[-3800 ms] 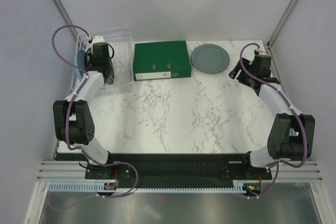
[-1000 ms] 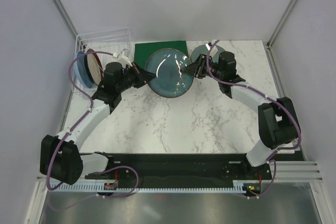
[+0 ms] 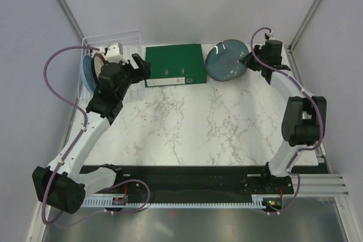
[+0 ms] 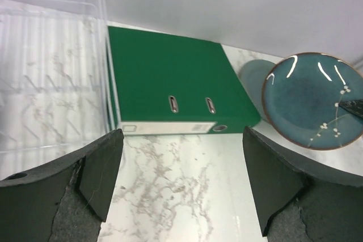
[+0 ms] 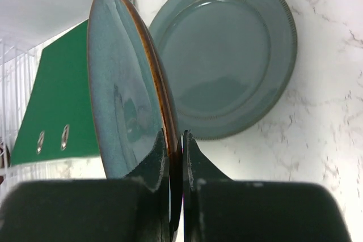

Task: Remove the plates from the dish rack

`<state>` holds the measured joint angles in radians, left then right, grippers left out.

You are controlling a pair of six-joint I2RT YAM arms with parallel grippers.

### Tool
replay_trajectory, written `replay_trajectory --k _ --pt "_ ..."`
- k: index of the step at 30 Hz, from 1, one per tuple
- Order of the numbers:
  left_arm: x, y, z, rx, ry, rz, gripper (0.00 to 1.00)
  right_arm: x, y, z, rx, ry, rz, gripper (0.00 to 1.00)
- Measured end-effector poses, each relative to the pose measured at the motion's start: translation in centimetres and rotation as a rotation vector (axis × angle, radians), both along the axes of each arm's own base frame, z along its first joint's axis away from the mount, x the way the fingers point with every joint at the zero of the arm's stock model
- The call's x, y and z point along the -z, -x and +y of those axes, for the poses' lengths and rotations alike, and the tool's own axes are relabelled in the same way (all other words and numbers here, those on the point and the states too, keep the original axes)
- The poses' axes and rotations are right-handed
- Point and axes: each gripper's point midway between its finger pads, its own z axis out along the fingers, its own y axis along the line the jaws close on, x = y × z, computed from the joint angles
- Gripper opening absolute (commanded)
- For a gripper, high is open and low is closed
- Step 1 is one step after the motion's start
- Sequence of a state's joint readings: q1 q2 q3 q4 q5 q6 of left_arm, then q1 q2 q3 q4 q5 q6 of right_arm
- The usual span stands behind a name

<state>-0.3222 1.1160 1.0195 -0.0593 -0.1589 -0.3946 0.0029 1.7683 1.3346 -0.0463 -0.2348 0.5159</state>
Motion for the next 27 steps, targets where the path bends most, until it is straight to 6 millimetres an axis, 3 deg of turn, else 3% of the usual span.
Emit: replay_trajectory --k 4,7,8,10,15,19,21,22,24,26,27 --pt "-0.6 -0.2 1.2 -0.045 -0.065 -0.017 0.93 3.1 -3.2 -0.3 0.011 -0.013 0.049 0.00" --pt "-0.9 -0.3 1.9 -0.074 -0.104 -0.025 0.95 4.2 -5.7 -0.7 0.013 -0.051 0.051 0.00" --pt "-1.0 -0.4 2.5 -0.098 -0.131 -0.030 0.95 4.8 -7.5 -1.3 0.018 -0.051 0.044 0.00" --pt "-1.0 -0.4 2.8 -0.109 -0.143 -0.031 0.95 5.4 -8.2 -1.8 0.024 -0.052 0.048 0.00" --pt "-1.0 -0.7 3.8 -0.143 -0.180 -0.029 0.96 9.1 -9.5 -3.3 0.048 -0.083 0.103 0.00" --pt "-0.4 -1.1 4.0 -0.148 -0.196 -0.014 0.96 9.7 -10.2 -4.0 0.039 -0.121 0.108 0.00" --pt "-0.1 -1.3 3.9 -0.148 -0.199 -0.006 0.96 9.8 -10.6 -4.1 0.040 -0.123 0.106 0.10" --pt "0.1 -1.4 3.9 -0.147 -0.201 -0.001 0.96 9.9 -10.7 -4.0 0.036 -0.125 0.105 0.21" --pt "0.2 -1.4 3.9 -0.149 -0.204 0.003 0.96 9.9 -11.0 -3.7 0.026 -0.152 0.103 0.24" --pt "0.3 -1.4 4.0 -0.152 -0.205 0.004 0.96 9.8 -11.1 -3.5 0.020 -0.164 0.102 0.37" --pt "0.3 -1.4 4.0 -0.154 -0.204 0.005 0.96 9.9 -11.0 -3.5 0.018 -0.169 0.106 0.36"
